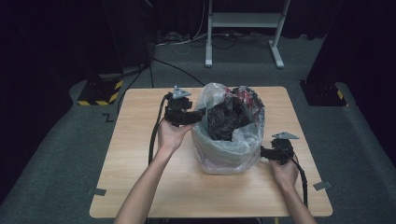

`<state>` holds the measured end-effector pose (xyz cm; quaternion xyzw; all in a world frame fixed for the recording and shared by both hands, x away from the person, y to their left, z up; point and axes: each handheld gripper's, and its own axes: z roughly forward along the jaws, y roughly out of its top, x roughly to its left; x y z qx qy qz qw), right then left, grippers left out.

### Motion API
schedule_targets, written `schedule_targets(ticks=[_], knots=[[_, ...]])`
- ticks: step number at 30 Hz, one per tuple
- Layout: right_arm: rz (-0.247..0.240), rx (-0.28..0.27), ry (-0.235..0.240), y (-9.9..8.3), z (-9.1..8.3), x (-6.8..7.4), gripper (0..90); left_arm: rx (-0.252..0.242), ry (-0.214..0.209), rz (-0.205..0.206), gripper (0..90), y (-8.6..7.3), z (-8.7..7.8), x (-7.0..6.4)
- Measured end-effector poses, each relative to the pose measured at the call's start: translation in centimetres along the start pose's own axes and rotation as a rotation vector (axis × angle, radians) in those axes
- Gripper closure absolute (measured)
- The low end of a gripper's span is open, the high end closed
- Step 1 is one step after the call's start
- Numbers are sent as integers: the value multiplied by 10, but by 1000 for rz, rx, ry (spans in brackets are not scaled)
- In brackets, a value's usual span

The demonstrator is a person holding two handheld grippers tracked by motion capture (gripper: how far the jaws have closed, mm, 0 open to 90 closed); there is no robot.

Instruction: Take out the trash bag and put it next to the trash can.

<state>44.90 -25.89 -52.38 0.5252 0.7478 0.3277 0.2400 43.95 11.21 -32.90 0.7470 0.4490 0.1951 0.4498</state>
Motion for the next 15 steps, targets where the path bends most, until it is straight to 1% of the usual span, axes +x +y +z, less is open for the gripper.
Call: schedule_targets(ticks=[2, 9, 12, 15], knots=[[1, 0, 0, 0, 0, 0, 229, 7, -7, -6, 471, 0, 1, -1], [1, 0, 0, 0, 0, 0, 229, 10, 7, -9, 632, -1, 5, -1], [1, 1, 0, 0, 0, 0, 229, 6, 3, -2, 701, -1, 5, -2], [1, 0, 0, 0, 0, 0, 229, 16, 1, 5, 775, -1, 6, -2]])
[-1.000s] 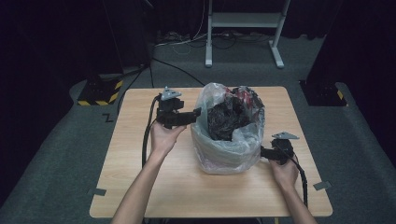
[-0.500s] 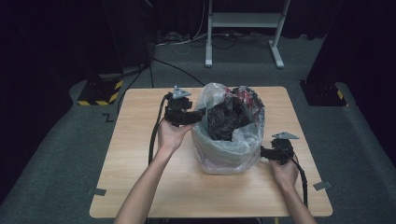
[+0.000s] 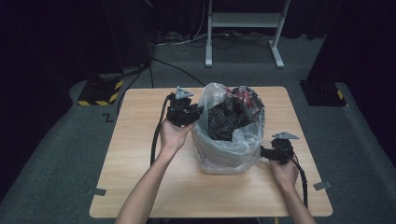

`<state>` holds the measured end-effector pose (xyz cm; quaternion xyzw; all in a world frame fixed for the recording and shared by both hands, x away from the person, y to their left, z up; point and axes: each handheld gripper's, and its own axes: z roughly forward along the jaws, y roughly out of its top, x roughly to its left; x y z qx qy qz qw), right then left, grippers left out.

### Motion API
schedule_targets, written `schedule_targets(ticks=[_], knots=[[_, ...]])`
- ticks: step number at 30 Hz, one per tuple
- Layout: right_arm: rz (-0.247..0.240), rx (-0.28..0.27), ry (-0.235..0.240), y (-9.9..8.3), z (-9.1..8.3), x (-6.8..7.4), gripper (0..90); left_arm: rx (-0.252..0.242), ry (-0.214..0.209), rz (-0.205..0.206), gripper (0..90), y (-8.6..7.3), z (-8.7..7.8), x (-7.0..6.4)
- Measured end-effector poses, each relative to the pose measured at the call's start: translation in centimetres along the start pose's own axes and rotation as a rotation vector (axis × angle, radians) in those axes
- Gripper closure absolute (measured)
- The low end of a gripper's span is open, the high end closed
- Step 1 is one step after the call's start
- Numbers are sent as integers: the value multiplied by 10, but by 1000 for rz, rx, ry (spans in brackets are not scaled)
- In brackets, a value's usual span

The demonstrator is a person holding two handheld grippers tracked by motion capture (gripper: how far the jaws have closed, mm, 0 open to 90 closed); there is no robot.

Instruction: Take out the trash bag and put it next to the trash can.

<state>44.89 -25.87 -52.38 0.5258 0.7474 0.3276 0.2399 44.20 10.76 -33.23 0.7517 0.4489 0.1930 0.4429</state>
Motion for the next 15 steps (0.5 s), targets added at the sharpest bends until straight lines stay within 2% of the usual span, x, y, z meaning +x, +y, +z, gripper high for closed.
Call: schedule_targets(ticks=[6, 12, 15], knots=[[0, 0, 0, 0, 0, 0, 229, -4, -8, -2, 872, 0, 1, 1], [6, 3, -3, 1, 1, 1, 220, -3, -43, 2, 888, 1, 1, 1], [2, 5, -2, 1, 1, 1, 207, -10, -68, -13, 890, 2, 1, 2]])
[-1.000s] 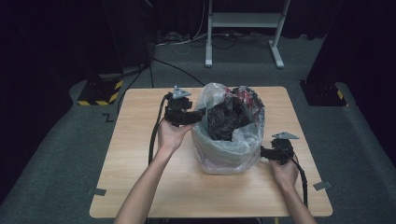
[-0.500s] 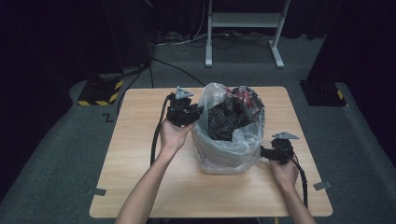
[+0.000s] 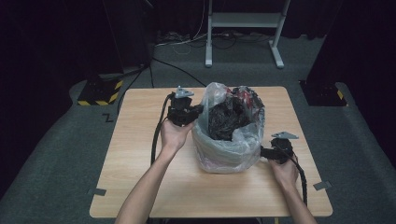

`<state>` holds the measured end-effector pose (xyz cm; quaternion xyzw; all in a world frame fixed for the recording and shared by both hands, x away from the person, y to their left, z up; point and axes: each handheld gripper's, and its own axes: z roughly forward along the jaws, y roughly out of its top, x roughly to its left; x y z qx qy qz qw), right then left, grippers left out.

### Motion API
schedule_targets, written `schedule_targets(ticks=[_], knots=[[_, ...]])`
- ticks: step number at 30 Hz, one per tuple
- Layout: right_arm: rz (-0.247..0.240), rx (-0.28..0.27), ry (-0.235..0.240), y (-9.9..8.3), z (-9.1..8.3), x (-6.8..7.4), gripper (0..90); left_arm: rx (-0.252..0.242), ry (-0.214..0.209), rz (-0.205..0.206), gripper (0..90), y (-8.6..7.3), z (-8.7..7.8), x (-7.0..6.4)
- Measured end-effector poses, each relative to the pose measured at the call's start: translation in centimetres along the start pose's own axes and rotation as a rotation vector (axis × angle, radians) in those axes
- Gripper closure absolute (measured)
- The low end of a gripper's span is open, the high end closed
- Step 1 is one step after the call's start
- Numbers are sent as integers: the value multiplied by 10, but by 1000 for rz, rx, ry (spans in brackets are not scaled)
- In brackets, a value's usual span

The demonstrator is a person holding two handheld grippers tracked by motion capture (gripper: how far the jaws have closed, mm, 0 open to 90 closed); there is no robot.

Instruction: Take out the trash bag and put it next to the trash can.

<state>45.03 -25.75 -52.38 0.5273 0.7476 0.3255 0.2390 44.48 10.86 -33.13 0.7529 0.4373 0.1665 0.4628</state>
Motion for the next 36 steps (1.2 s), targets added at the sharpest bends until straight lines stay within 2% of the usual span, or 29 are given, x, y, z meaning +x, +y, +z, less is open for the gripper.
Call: schedule_targets(ticks=[1, 4, 6, 8, 13, 19, 26, 36], knots=[[0, 5, 3, 0, -1, 0, 208, -4, -10, -9, 891, 0, 0, -1], [5, 59, 15, 3, -4, -1, 229, -7, -12, 2, 893, 2, 0, -4], [4, 74, 24, 5, -6, -1, 261, -11, -20, 3, 893, 3, 1, -6], [24, 76, 61, 6, -9, -3, 283, -16, -25, 7, 893, 5, 2, -7], [23, 14, 96, 13, -29, -5, 327, -27, -44, 10, 893, 7, 7, -11], [37, -74, 151, 31, -66, -9, 328, -34, -61, 1, 893, 7, 12, -11], [42, -119, 229, 58, -103, -3, 319, -35, -65, -8, 893, 5, 12, -7], [53, -158, 277, 86, -133, -1, 312, -46, -63, -19, 893, 1, 6, -1]])
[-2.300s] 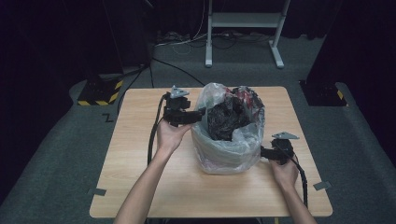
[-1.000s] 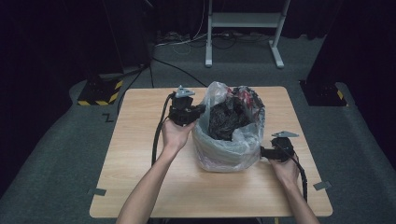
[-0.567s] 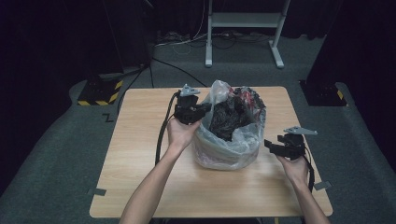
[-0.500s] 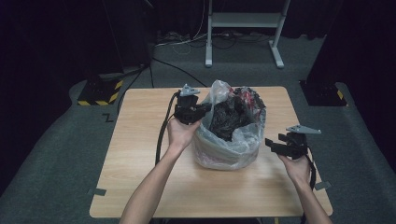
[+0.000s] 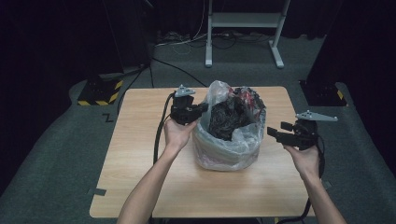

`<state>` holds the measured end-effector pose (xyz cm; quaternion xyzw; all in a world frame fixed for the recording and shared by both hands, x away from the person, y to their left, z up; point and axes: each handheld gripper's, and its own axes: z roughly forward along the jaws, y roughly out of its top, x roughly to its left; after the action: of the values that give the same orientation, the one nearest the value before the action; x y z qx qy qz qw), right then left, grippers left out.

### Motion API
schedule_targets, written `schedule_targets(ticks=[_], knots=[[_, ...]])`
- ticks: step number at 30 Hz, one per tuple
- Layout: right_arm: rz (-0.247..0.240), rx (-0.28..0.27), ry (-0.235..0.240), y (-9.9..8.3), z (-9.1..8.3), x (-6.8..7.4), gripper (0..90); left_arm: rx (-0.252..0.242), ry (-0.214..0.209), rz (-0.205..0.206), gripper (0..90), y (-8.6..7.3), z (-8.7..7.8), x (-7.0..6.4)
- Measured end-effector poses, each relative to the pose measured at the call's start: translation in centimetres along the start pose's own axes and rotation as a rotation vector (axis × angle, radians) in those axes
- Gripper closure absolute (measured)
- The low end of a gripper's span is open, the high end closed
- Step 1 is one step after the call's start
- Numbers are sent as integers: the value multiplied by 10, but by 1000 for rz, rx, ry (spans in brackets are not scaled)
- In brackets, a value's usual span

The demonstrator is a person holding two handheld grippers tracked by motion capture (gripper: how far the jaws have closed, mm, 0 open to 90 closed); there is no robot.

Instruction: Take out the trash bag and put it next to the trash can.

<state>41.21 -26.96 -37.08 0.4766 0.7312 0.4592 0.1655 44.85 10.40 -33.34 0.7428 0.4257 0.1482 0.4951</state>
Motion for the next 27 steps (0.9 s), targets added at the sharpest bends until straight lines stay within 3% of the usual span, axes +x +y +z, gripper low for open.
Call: schedule_targets(ticks=[12, 13, 20, 23, 27], knots=[[-51, -60, 50, 38, -13, 22, 280, 11, -17, 12, 893, -1, 5, -5], [-77, -53, 37, 45, -11, 26, 279, 14, -21, 16, 893, -1, 5, -6], [-90, -1, 20, 60, 12, 33, 284, 10, -26, 21, 894, -1, 3, -7], [-87, 32, 17, 63, 23, 34, 332, 10, -27, 26, 894, -1, 3, -8], [-92, 75, 19, 65, 33, 34, 492, 2, -39, 46, 896, -1, 3, -9]])
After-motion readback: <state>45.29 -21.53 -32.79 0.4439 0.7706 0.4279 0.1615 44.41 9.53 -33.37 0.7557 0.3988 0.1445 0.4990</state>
